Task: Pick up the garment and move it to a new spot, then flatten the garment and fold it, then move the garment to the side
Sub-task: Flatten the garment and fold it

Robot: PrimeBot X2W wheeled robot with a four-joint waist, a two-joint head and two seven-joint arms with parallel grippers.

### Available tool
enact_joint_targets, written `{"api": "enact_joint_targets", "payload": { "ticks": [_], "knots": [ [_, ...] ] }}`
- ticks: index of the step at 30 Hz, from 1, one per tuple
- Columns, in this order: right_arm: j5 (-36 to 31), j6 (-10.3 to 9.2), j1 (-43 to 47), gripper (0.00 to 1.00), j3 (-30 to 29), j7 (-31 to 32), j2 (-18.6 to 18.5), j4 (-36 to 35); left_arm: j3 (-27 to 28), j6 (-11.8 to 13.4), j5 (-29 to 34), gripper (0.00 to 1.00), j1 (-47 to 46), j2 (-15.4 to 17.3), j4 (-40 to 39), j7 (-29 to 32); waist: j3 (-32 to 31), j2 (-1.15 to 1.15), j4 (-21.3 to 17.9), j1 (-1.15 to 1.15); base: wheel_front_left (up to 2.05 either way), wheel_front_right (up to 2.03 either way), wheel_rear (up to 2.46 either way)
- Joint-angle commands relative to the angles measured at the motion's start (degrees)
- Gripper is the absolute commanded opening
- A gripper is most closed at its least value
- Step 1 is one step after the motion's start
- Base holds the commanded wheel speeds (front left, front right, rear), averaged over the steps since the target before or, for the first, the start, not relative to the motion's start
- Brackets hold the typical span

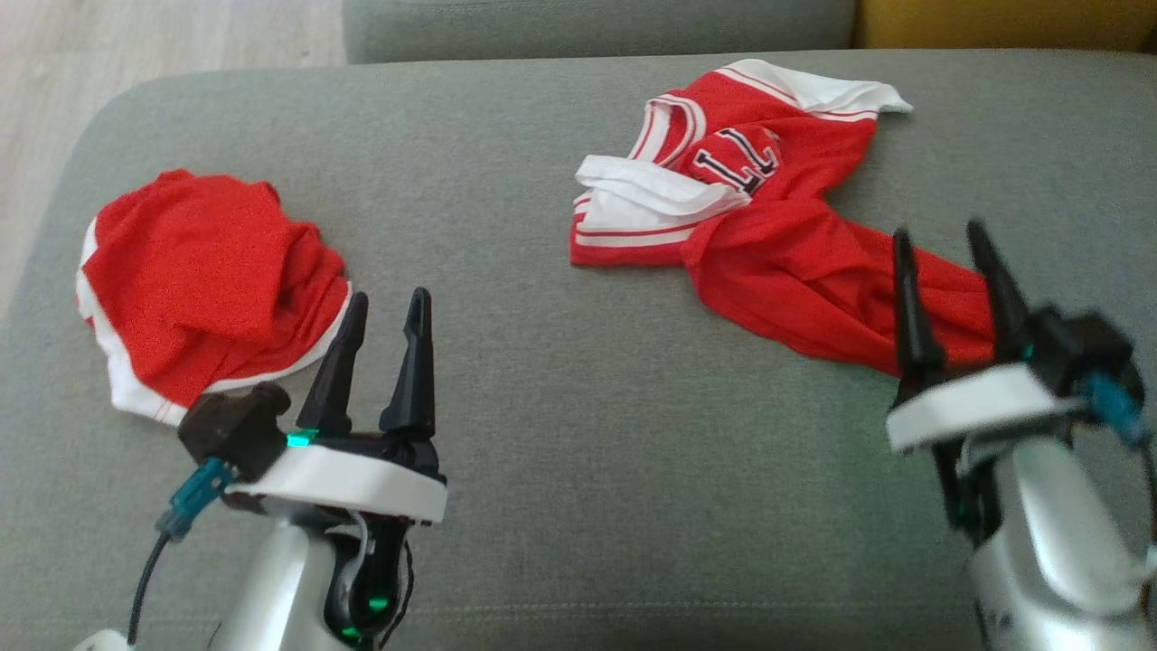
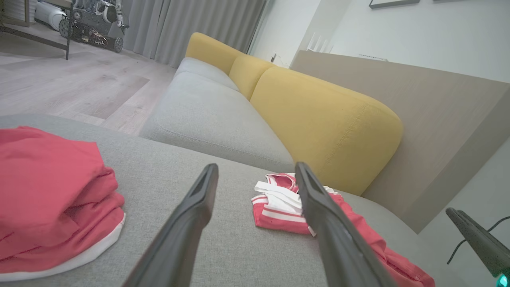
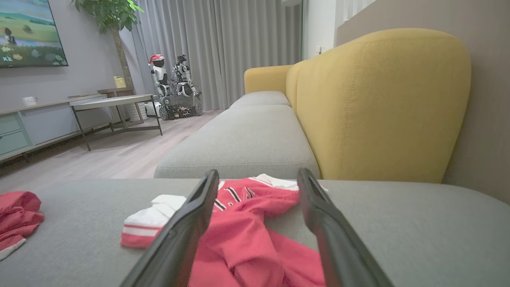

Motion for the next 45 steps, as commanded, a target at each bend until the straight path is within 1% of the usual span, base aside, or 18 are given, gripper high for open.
{"api": "enact_joint_targets", "payload": {
  "ticks": [1, 6, 14, 17, 21, 23, 25, 28, 32, 38, 45],
  "knots": [
    [-1.2, -0.04, 0.7, 1.00, 0.2, -0.5, 1.1, -4.1, 2.5, 0.1, 0.1, 1.00, -0.9, 0.4, -1.9, -0.3, -0.2, 0.00, -0.9, 0.00, 0.00, 0.00, 0.00],
    [-3.4, -0.04, 6.6, 1.00, -1.8, -0.1, 3.2, -9.0, 3.3, -0.1, 0.4, 1.00, 0.1, 0.4, -1.3, -0.3, -0.3, 0.00, -2.3, 0.00, 0.00, 0.00, 0.00],
    [-4.7, -0.04, 7.8, 1.00, -2.1, 1.8, 3.9, -12.2, 3.0, -0.3, 0.4, 1.00, 0.0, 0.4, -1.0, -0.3, 0.0, 0.00, -2.6, 0.00, 0.00, 0.00, 0.00],
    [-4.3, -0.04, 7.1, 1.00, -0.6, 3.1, 4.0, -12.7, 2.7, -0.4, 0.3, 1.00, -0.4, 0.4, -1.1, -0.3, 0.8, 0.00, -2.1, 0.00, 0.00, 0.00, 0.00],
    [-2.4, -0.04, 5.1, 1.00, 2.9, 5.9, 4.0, -12.0, 1.9, -0.6, 0.1, 1.00, -0.7, 0.4, -0.8, -0.3, 1.9, 0.00, -1.1, 0.00, 0.00, 0.00, 0.00],
    [-1.3, -0.04, 3.4, 1.00, 5.2, 7.5, 4.0, -10.9, 1.7, -0.7, -0.1, 1.00, -1.1, 0.4, -0.6, -0.3, 2.6, 0.00, -0.3, 0.00, 0.00, 0.00, 0.00],
    [1.3, -0.04, 1.5, 1.00, 7.0, 9.3, 4.0, -9.3, 1.3, -0.7, -0.3, 1.00, -1.5, 0.4, -0.5, -0.3, 3.4, 0.00, 0.5, 0.00, 0.00, 0.00, 0.00],
    [4.2, -0.04, -1.5, 1.00, 9.3, 11.4, 4.0, -5.8, 0.8, -0.8, -0.6, 1.00, -2.1, 0.4, -0.2, -0.3, 4.4, 0.00, 2.1, 0.00, 0.00, 0.00, 0.00],
    [7.0, -0.04, -5.1, 1.00, 10.3, 13.0, 4.0, 0.0, 0.2, -0.8, -1.0, 1.00, -2.8, 0.4, 0.1, -0.3, 5.5, 0.00, 4.1, 0.00, 0.00, 0.00, 0.00],
    [8.7, -0.04, -9.5, 1.00, 9.9, 12.3, 4.0, 7.6, -0.1, -0.8, -1.1, 1.00, -3.3, 0.4, 0.5, -0.3, 6.4, 0.00, 6.6, 0.00, 0.00, 0.00, 0.00],
    [10.2, -0.04, -13.0, 1.00, 9.5, 9.9, 4.0, 13.9, -0.5, -0.8, -1.2, 1.00, -3.8, 0.4, 0.3, -0.3, 7.7, 0.00, 8.4, 0.00, 0.00, 0.00, 0.00]
  ]
}}
